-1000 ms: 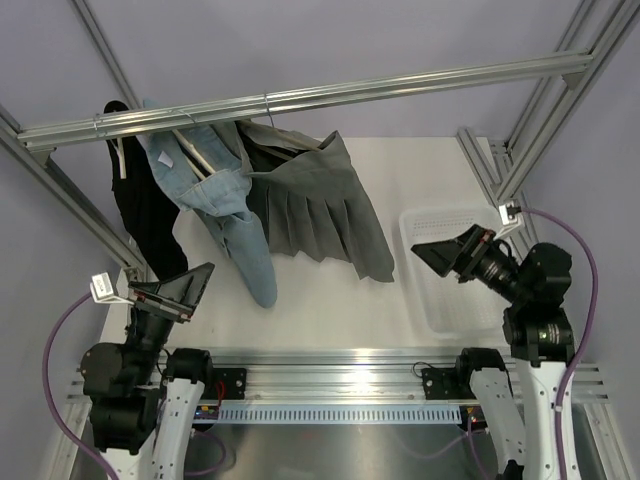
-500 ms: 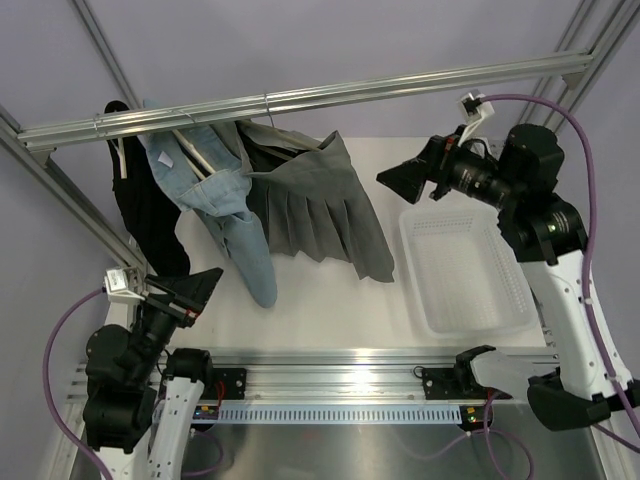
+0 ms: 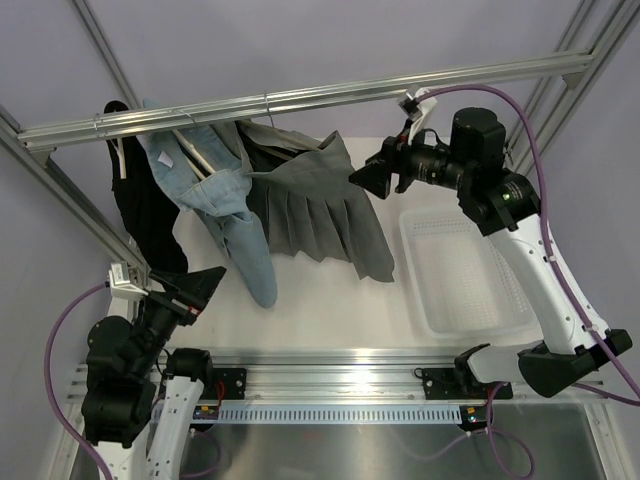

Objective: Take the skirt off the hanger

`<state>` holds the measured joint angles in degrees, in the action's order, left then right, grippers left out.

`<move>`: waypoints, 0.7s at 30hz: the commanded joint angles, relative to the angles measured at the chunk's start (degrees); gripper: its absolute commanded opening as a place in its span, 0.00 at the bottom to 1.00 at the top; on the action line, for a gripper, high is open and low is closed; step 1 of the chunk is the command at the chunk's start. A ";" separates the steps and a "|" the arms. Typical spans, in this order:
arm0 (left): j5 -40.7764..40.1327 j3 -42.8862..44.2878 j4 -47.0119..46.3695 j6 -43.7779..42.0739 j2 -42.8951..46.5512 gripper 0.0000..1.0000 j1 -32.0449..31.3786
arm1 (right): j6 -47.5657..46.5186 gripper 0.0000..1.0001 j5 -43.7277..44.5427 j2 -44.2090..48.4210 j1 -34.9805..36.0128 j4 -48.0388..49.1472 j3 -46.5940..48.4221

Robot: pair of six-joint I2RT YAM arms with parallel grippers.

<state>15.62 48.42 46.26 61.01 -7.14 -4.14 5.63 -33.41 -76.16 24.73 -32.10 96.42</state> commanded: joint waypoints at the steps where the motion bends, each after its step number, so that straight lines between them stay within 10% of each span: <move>1: 2.92 0.79 -3.11 -0.81 -0.07 0.95 0.27 | -4.31 0.68 2.55 0.31 3.48 3.88 0.70; 16: 5.22 5.26 -0.66 -3.26 -6.02 0.87 0.36 | -9.84 0.56 8.09 -8.65 7.70 2.30 6.49; 21: 4.69 15.62 5.67 -8.98 -12.28 0.85 0.36 | -12.22 0.33 10.20 -12.25 10.42 1.34 9.75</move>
<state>18.44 58.43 50.06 56.64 -16.82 -4.12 -3.70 -25.50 -87.70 33.08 -31.42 102.02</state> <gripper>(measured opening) 0.853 0.367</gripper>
